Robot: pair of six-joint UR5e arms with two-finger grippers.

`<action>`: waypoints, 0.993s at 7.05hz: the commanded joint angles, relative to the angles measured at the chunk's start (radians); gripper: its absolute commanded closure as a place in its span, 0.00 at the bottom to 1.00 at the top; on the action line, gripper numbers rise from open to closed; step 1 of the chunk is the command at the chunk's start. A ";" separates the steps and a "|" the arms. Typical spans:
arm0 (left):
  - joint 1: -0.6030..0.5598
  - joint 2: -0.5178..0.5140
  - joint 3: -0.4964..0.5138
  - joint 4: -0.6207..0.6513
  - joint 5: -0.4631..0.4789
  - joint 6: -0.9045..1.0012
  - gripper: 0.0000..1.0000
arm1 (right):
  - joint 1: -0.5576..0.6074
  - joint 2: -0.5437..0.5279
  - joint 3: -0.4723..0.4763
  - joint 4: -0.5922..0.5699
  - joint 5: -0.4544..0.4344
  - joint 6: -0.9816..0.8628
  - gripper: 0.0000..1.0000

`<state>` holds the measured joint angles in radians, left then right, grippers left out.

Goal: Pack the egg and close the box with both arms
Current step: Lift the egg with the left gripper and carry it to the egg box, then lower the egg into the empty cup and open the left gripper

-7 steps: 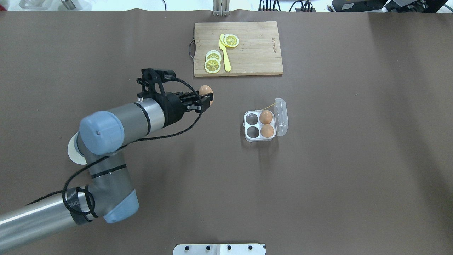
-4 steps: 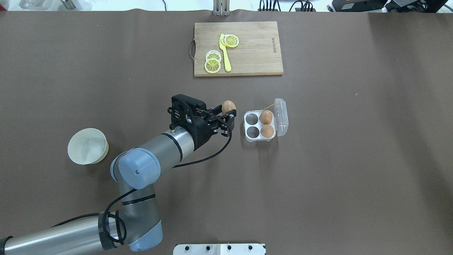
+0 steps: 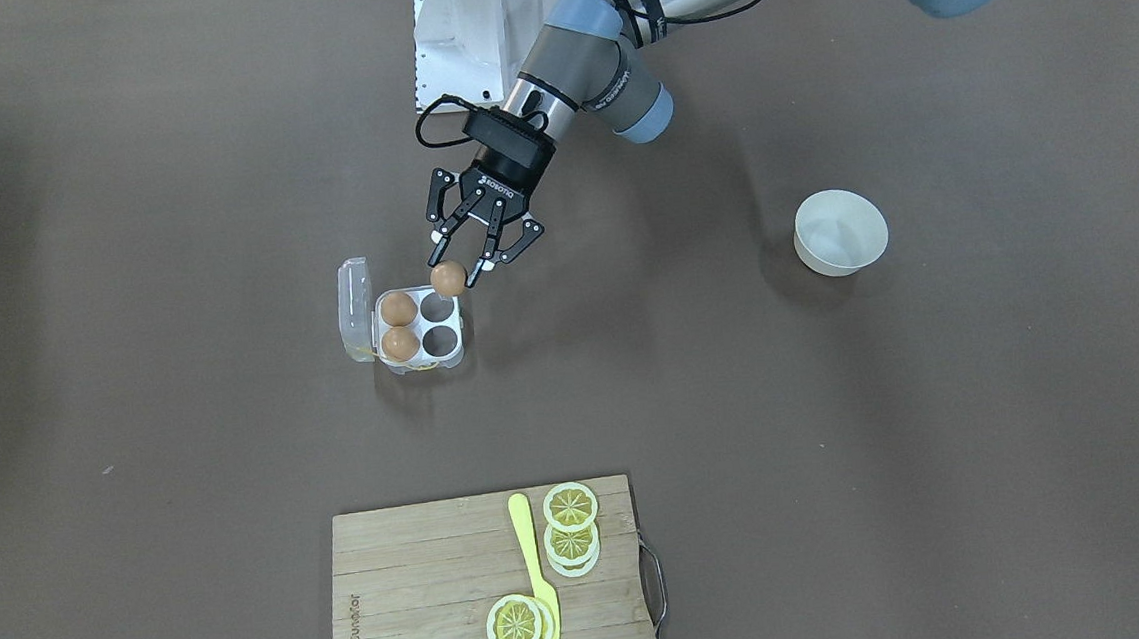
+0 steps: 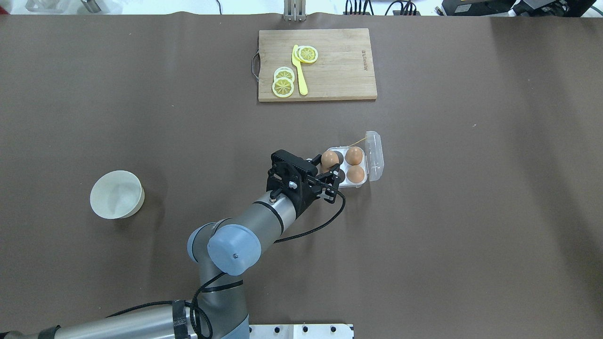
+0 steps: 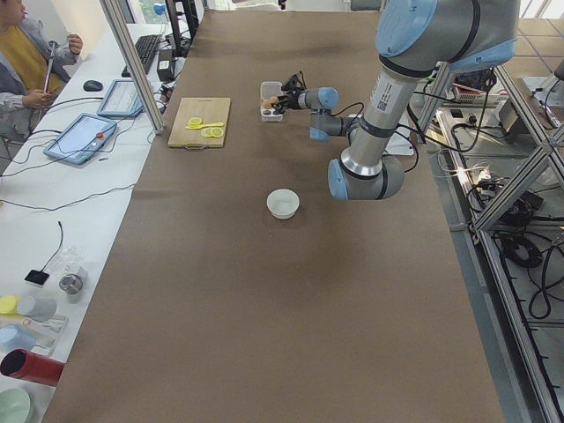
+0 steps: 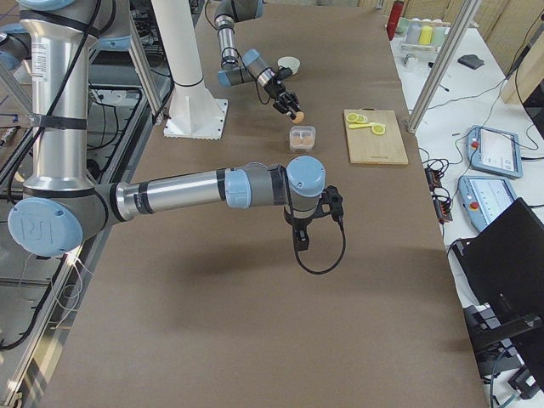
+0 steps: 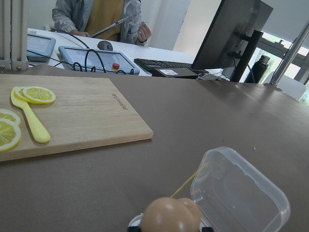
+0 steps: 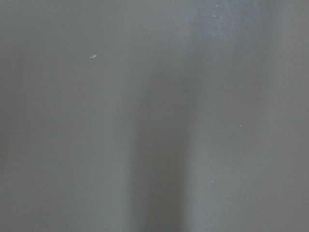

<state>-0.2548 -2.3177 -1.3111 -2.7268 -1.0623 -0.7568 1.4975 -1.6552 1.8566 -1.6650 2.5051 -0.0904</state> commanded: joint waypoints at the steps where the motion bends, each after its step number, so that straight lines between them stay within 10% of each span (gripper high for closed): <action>1: 0.002 -0.044 0.067 -0.002 0.007 0.011 1.00 | 0.000 0.000 -0.004 0.001 0.001 0.000 0.00; 7: 0.006 -0.048 0.081 -0.005 -0.008 0.011 1.00 | 0.000 0.000 -0.011 0.001 0.001 0.000 0.00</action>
<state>-0.2507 -2.3689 -1.2278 -2.7309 -1.0684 -0.7455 1.4972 -1.6553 1.8458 -1.6644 2.5061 -0.0905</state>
